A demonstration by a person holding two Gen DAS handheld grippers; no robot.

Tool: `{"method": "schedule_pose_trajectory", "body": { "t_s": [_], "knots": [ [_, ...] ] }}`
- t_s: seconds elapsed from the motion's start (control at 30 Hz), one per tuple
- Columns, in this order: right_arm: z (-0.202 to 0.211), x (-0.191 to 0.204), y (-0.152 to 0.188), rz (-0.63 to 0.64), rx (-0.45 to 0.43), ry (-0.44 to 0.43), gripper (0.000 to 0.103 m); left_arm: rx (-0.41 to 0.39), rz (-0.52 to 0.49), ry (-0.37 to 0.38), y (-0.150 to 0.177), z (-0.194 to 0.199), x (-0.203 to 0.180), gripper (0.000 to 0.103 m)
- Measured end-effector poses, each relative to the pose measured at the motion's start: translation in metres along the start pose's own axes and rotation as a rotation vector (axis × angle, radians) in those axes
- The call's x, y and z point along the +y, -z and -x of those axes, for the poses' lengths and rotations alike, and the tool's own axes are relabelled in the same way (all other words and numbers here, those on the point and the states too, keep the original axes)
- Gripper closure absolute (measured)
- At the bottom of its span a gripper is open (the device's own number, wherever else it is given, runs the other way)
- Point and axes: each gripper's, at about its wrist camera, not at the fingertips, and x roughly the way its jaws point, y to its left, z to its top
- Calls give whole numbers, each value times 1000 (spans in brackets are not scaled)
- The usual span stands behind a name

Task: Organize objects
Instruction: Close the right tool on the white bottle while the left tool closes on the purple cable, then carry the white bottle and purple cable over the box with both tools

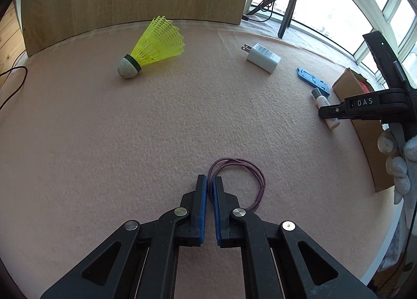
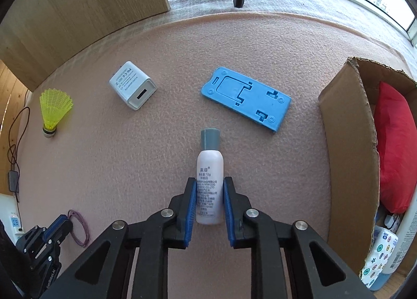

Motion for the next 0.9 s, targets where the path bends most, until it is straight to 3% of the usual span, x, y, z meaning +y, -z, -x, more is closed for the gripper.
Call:
{"method": "schedule_pose_trajectory", "body": {
  "t_s": [0.5,0.9],
  "knots": [
    [45,23,76,83,-106,-165,85,-42,70,41,20,31,6,101],
    [71,19,82,80,-181,-188,85,-154,32,52,9,86,-10,101]
  ]
}}
